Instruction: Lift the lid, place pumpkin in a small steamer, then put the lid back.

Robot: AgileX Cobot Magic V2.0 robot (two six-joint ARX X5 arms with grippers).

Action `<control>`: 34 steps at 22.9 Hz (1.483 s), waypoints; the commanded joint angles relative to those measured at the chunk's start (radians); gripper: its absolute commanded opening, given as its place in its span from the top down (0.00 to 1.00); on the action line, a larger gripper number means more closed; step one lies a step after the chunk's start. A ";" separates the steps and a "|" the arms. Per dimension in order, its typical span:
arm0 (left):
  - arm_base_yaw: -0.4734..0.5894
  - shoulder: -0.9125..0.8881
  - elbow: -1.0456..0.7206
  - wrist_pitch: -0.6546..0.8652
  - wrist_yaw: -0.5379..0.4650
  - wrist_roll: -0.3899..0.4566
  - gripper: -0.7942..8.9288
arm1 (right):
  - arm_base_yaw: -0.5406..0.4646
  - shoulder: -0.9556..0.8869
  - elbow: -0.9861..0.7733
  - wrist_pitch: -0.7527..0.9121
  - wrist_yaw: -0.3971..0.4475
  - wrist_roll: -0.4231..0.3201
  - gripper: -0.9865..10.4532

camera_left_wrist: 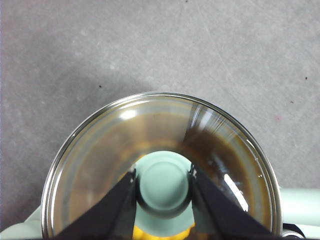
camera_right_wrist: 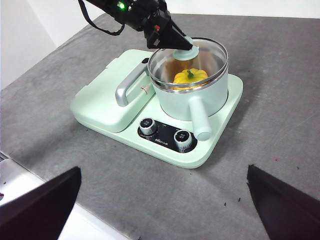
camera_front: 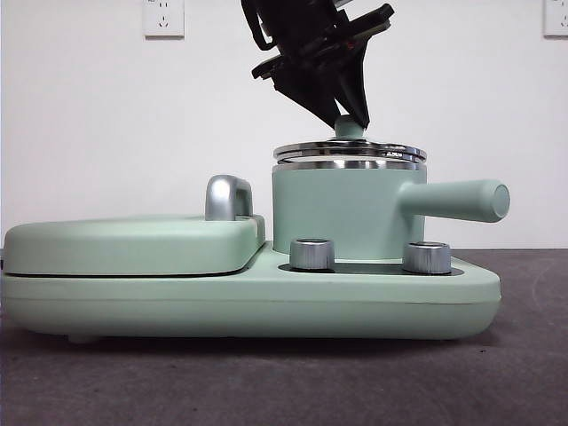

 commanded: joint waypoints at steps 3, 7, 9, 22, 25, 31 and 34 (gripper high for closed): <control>-0.011 0.020 0.039 0.023 0.003 0.022 0.91 | 0.008 0.005 0.009 0.011 0.003 0.027 0.45; -0.011 0.041 0.039 0.026 0.020 0.022 0.91 | 0.008 0.005 0.009 0.011 0.002 0.033 0.45; -0.013 0.052 0.039 0.016 0.025 0.021 0.91 | 0.008 0.005 0.009 0.011 0.002 0.037 0.45; -0.013 0.038 0.043 -0.047 0.025 0.018 0.45 | 0.008 0.005 0.009 0.014 0.000 0.036 0.45; -0.011 -0.010 0.066 -0.081 0.025 0.010 0.39 | 0.008 0.005 0.009 0.014 0.000 0.036 0.45; -0.008 -0.214 0.073 -0.360 0.025 -0.013 0.40 | 0.008 0.006 0.009 0.017 -0.043 0.035 0.45; 0.013 -0.349 0.067 -0.500 0.025 -0.021 0.40 | 0.008 0.006 0.009 0.018 -0.062 0.010 0.45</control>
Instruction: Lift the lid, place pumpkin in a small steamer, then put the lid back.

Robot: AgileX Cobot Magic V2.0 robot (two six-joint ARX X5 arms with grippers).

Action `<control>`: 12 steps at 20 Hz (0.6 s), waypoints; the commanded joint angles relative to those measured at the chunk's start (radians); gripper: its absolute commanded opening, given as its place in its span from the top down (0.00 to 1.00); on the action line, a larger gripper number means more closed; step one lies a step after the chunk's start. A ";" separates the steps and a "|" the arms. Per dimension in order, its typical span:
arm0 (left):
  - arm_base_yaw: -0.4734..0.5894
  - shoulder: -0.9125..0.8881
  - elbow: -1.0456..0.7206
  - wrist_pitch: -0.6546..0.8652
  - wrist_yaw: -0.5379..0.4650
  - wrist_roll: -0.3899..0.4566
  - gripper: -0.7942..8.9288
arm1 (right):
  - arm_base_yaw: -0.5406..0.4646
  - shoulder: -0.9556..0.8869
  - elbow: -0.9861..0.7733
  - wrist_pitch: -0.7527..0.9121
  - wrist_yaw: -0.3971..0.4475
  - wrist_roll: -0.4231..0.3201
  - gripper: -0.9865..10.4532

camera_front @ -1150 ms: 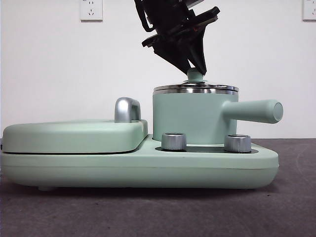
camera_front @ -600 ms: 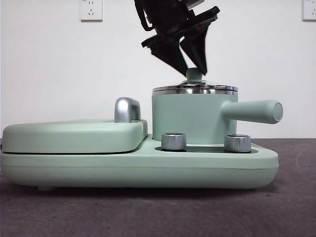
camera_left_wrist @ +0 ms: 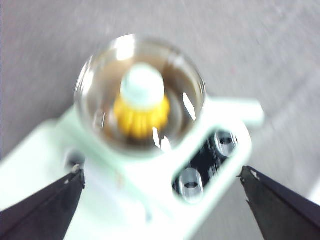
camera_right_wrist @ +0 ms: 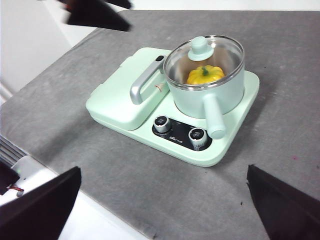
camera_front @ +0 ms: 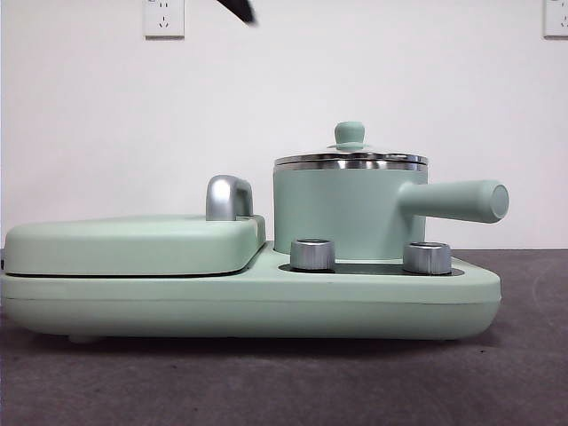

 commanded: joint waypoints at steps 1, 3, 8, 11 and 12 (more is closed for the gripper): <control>0.016 -0.084 0.015 -0.071 0.000 -0.013 0.40 | 0.008 0.006 0.009 0.014 -0.021 -0.034 0.45; 0.031 -0.192 -0.008 -0.124 0.000 -0.031 0.40 | 0.008 0.006 0.009 0.014 -0.049 -0.060 0.45; 0.035 -0.398 -0.130 -0.148 0.005 -0.076 0.40 | 0.008 0.006 0.009 0.031 -0.058 -0.066 0.45; 0.035 -0.537 -0.253 -0.127 0.007 -0.097 0.40 | 0.008 0.006 0.009 0.084 -0.089 -0.066 0.45; 0.035 -0.589 -0.302 -0.108 0.007 -0.116 0.40 | 0.008 0.006 0.009 0.106 -0.103 -0.066 0.45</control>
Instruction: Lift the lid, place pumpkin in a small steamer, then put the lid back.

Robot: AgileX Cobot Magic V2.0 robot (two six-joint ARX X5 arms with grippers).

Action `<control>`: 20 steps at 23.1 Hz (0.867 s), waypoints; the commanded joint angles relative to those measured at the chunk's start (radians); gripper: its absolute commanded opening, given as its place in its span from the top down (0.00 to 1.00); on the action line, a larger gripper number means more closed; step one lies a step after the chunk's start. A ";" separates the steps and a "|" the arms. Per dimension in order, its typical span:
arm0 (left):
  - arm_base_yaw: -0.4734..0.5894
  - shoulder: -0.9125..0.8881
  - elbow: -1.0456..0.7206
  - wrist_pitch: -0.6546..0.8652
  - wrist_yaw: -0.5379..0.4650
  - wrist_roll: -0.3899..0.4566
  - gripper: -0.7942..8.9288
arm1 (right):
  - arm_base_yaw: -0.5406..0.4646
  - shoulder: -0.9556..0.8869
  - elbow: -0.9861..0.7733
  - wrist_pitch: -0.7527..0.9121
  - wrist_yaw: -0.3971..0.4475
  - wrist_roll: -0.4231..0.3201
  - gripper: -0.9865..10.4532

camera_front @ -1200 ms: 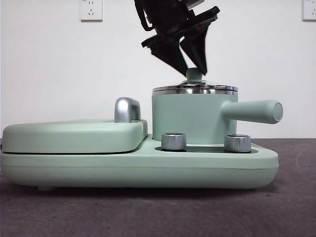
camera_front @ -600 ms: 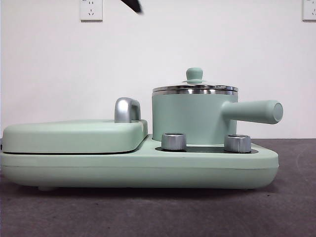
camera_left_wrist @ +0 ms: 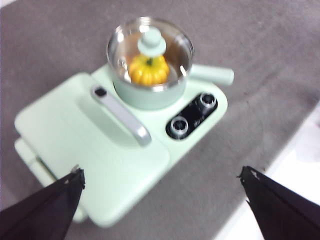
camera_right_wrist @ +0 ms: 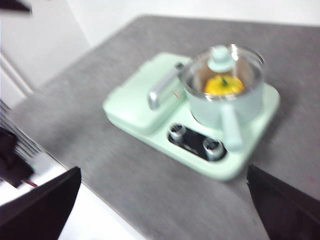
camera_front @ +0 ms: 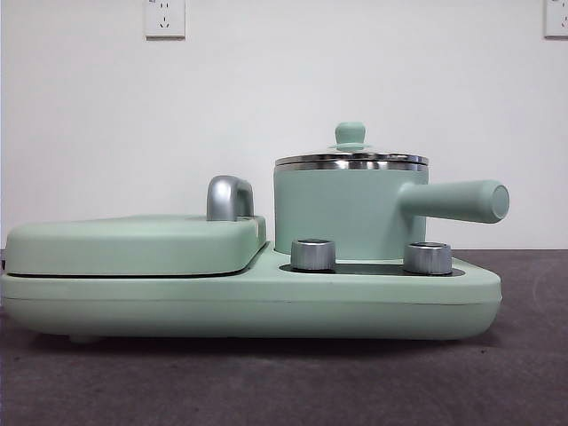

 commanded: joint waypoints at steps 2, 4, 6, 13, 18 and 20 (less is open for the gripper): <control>-0.004 -0.181 -0.166 0.086 0.005 -0.085 0.40 | 0.008 0.007 0.009 0.080 -0.037 -0.012 0.45; -0.005 -0.296 -0.274 0.156 0.005 -0.127 0.41 | 0.008 0.011 0.009 0.108 -0.050 -0.013 0.45; -0.005 -0.406 -0.373 0.206 0.024 -0.170 0.41 | 0.008 0.013 0.009 0.122 -0.066 -0.013 0.45; -0.005 -0.666 -0.603 0.233 0.110 -0.296 0.41 | 0.008 0.033 0.009 0.150 -0.103 -0.012 0.52; -0.005 -0.724 -0.623 0.237 0.110 -0.293 0.70 | 0.009 0.034 0.009 0.149 -0.108 -0.013 0.58; -0.005 -0.727 -0.623 0.238 0.109 -0.280 0.89 | 0.009 0.034 0.009 0.139 -0.124 -0.024 0.90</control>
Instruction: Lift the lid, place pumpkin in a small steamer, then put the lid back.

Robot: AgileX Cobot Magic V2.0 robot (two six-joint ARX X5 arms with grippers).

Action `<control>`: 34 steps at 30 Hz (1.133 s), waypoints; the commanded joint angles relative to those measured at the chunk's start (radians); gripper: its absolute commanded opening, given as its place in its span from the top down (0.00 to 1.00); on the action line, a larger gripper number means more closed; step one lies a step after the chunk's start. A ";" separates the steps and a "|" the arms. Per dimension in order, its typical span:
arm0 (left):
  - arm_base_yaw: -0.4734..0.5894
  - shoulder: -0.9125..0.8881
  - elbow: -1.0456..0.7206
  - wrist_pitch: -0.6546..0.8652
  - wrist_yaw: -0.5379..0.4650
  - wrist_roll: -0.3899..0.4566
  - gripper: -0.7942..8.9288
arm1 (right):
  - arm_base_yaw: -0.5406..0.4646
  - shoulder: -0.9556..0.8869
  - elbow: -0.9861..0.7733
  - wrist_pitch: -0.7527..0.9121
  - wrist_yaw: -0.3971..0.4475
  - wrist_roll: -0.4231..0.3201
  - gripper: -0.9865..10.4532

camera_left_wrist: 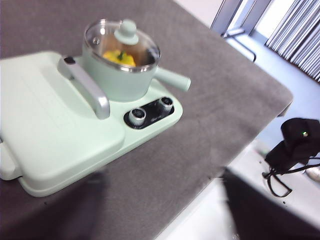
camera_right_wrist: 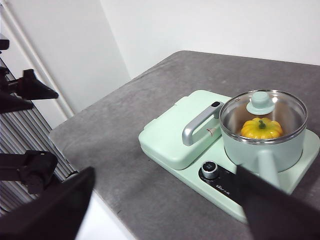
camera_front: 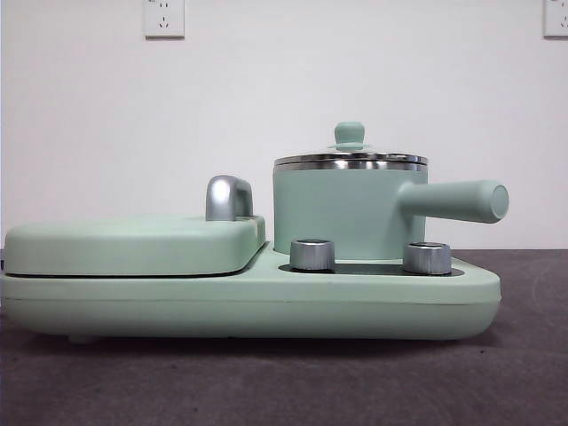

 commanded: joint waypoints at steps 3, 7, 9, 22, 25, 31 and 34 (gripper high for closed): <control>-0.004 0.004 0.013 0.023 -0.013 0.006 0.91 | 0.008 0.006 0.009 -0.005 -0.014 -0.038 0.90; -0.004 0.003 0.014 0.023 -0.013 0.006 0.91 | 0.007 0.005 0.009 -0.004 -0.014 -0.034 0.90; -0.004 0.003 0.014 0.023 -0.013 0.007 0.91 | 0.008 0.005 0.010 -0.004 -0.014 -0.034 0.90; 0.041 -0.028 -0.050 0.096 -0.012 0.006 0.91 | 0.009 0.005 0.010 -0.003 -0.014 -0.034 0.90; 0.138 -0.077 -0.187 0.260 -0.012 0.006 0.91 | 0.009 0.005 0.010 -0.004 -0.014 -0.034 0.90; 0.371 -0.255 -0.515 0.602 -0.013 0.084 0.91 | 0.009 0.005 0.010 -0.003 -0.014 -0.034 0.90; 0.471 -0.332 -0.679 0.745 -0.013 0.168 0.91 | 0.009 0.005 0.010 -0.004 -0.014 -0.034 0.90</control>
